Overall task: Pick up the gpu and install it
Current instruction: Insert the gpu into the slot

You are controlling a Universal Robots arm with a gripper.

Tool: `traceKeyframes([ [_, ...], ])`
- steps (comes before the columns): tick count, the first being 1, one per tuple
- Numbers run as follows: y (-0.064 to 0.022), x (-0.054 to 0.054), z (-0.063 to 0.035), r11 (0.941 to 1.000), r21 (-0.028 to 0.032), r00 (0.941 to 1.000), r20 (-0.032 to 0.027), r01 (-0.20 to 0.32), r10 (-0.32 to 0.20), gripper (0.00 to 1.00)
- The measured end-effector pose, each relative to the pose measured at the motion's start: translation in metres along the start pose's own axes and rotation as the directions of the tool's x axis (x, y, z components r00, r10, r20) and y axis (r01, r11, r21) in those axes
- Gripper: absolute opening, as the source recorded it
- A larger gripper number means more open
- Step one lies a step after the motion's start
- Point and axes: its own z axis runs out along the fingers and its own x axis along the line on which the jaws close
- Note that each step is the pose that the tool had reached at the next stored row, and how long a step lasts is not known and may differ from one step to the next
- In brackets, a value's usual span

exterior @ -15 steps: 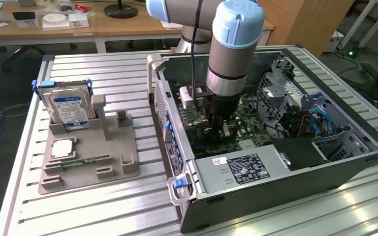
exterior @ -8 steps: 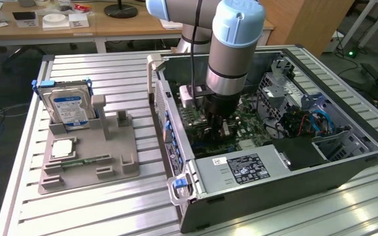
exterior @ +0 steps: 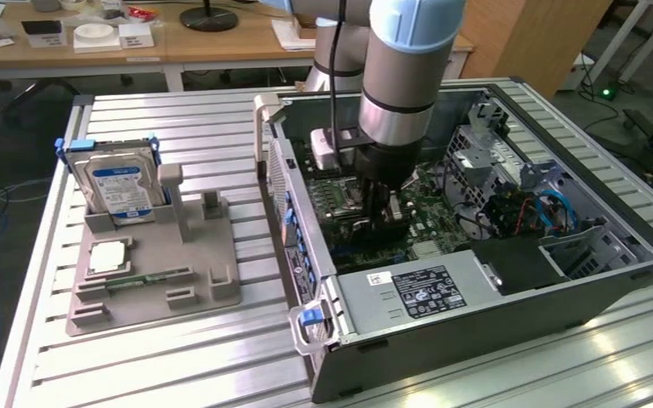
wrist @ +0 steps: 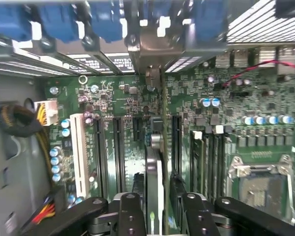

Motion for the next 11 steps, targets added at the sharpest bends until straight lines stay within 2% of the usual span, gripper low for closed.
traceKeyframes([
  [6, -0.0018, -0.001, -0.0255, 1.0000, 0.0031, 1.0000, 0.0000, 0.000, 0.000, 0.35],
  [10, -0.0019, -0.001, -0.0274, 1.0000, 0.0036, 1.0000, 0.0003, 0.000, 0.000, 0.34],
  [11, -0.0019, -0.001, -0.0274, 1.0000, 0.0036, 1.0000, 0.0003, 0.000, 0.000, 0.27],
])
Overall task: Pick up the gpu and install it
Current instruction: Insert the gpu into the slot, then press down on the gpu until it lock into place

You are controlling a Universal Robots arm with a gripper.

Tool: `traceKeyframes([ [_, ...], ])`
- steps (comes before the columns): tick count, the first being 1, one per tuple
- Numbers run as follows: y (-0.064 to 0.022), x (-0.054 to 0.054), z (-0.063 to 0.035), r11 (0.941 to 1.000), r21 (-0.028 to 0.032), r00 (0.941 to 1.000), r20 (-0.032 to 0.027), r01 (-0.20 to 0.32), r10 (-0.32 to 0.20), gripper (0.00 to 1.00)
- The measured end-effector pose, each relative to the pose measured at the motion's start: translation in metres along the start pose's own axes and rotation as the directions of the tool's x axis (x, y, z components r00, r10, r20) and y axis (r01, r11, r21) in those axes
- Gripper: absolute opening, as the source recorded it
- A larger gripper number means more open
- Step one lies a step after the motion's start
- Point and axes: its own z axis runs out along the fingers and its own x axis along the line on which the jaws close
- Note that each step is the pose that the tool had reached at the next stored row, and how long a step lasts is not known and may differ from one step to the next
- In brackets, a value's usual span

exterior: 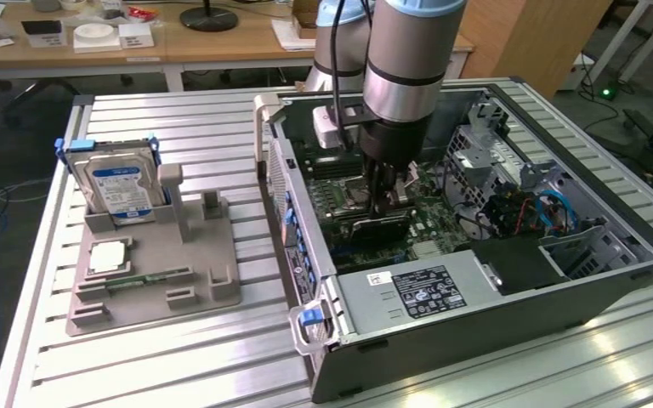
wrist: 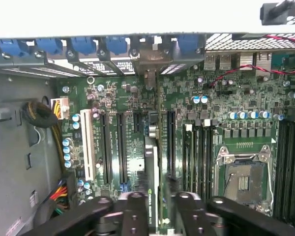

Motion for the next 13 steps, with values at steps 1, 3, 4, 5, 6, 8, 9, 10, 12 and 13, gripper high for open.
traceKeyframes([
  [1, 0.0000, 0.0000, 0.0000, 1.0000, -0.0001, 1.0000, -0.0001, 0.000, 0.000, 0.21],
  [3, 0.0000, 0.0000, -0.0001, 1.0000, -0.0001, 1.0000, -0.0001, 0.000, 0.000, 0.15],
  [4, 0.0000, 0.0000, -0.0001, 1.0000, -0.0001, 1.0000, -0.0001, 0.000, 0.000, 0.10],
  [5, 0.0000, 0.0000, -0.0001, 1.0000, -0.0001, 1.0000, -0.0001, 0.000, 0.000, 0.10],
  [6, 0.0000, 0.0000, -0.0001, 1.0000, -0.0001, 1.0000, -0.0001, 0.000, 0.000, 0.10],
  [8, 0.0000, 0.0000, -0.0001, 1.0000, -0.0001, 1.0000, -0.0001, 0.000, 0.000, 0.10],
  [9, 0.0000, 0.0000, -0.0001, 1.0000, -0.0001, 1.0000, -0.0001, 0.000, 0.000, 0.10],
  [10, 0.0000, 0.0000, -0.0001, 1.0000, -0.0001, 1.0000, -0.0001, 0.000, 0.000, 0.10],
  [12, 0.0000, 0.0000, -0.0001, 1.0000, -0.0001, 1.0000, -0.0001, 0.000, 0.000, 0.10],
  [13, 0.0000, 0.0000, -0.0001, 1.0000, -0.0001, 1.0000, -0.0001, 0.000, 0.000, 0.10],
])
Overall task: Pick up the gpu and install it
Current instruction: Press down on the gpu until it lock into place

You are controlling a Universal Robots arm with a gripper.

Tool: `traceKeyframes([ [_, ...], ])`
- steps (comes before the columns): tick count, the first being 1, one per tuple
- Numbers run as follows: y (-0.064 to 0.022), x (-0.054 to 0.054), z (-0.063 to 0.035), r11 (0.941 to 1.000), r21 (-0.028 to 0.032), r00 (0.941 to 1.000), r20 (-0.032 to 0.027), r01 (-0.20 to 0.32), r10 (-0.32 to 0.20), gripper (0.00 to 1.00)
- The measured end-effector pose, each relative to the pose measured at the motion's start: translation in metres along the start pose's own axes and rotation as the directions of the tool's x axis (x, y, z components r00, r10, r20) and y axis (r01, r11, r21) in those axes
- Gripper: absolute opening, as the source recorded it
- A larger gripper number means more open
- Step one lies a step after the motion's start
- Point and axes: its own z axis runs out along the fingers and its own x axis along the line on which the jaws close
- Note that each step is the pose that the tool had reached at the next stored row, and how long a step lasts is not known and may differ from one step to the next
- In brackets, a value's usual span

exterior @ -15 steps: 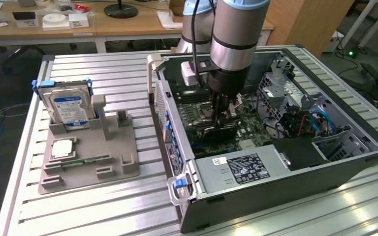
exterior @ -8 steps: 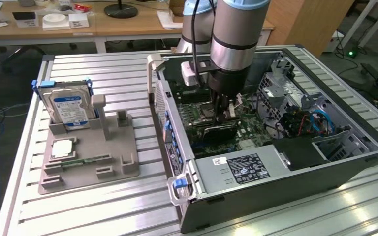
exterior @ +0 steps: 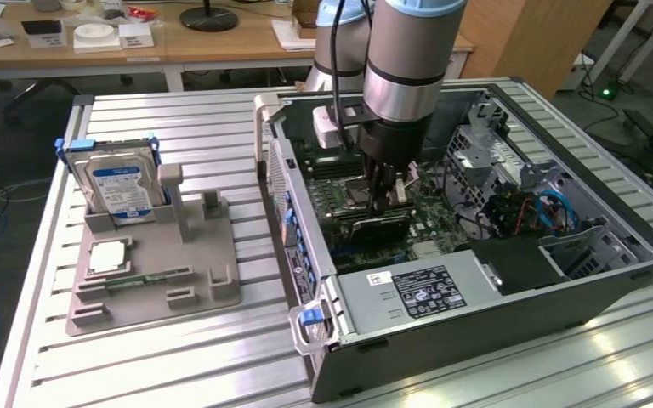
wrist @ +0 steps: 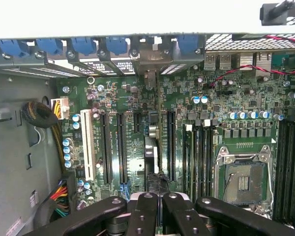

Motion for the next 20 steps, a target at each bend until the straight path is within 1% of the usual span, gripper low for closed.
traceKeyframes([
  [8, 0.0002, 0.0000, 0.0000, 1.0000, 0.0000, 1.0000, 0.0000, 0.000, 0.000, 0.10],
  [11, 0.0037, 0.0002, -0.0003, 1.0000, 0.0000, 1.0000, 0.0003, 0.000, 0.000, 0.10],
  [12, 0.0060, 0.0003, -0.0005, 1.0000, -0.0012, 1.0000, 0.0006, 0.000, 0.000, 0.10],
  [13, 0.0064, 0.0003, -0.0005, 1.0000, -0.0050, 1.0000, 0.0006, 0.000, 0.000, 0.10],
  [14, 0.0066, 0.0003, -0.0006, 0.9999, -0.0121, 1.0000, 0.0000, 0.000, 0.000, 0.10],
  [15, 0.0068, 0.0004, -0.0006, 0.9998, -0.0219, 1.0000, -0.0006, 0.000, 0.000, 0.10],
  [17, 0.0070, 0.0003, -0.0005, 0.9990, -0.0450, 1.0000, -0.0017, -0.001, 0.001, 0.10],
  [18, 0.0073, 0.0004, -0.0005, 0.9985, -0.0553, 1.0000, -0.0022, -0.001, 0.001, 0.10],
  [19, 0.0079, 0.0004, -0.0006, 0.9980, -0.0632, 1.0000, -0.0027, -0.002, 0.001, 0.10],
  [20, 0.0096, 0.0006, -0.0008, 0.9979, -0.0653, 1.0000, -0.0028, -0.002, 0.002, 0.10],
])
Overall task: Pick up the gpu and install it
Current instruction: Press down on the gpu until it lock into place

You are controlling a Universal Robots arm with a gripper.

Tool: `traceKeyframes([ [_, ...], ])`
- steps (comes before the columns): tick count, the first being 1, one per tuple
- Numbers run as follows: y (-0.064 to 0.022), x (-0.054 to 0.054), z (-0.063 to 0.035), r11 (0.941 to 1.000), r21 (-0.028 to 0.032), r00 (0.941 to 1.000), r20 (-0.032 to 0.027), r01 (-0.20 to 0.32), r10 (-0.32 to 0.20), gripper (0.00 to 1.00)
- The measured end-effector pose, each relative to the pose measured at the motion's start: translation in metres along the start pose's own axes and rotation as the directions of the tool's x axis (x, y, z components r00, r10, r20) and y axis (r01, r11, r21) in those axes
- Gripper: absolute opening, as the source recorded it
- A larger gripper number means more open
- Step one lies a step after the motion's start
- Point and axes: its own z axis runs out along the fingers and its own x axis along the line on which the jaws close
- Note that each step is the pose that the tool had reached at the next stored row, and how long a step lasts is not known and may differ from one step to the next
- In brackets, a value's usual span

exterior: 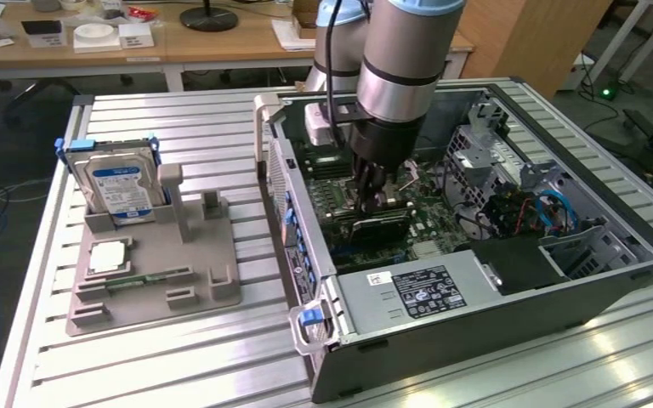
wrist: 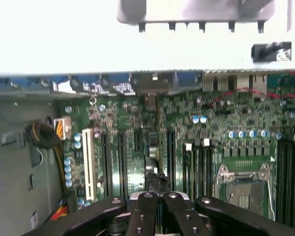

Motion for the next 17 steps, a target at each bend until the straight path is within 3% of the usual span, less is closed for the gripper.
traceKeyframes([
  [3, 0.0074, 0.000, -0.0001, 1.0000, -0.0006, 1.0000, -0.0001, 0.000, 0.000, 0.10],
  [11, 0.0133, 0.000, -0.0032, 1.0000, -0.0007, 1.0000, -0.0004, 0.000, 0.000, 0.10],
  [17, 0.0262, 0.001, -0.0034, 1.0000, -0.0007, 1.0000, -0.0003, 0.000, 0.000, 0.10],
])
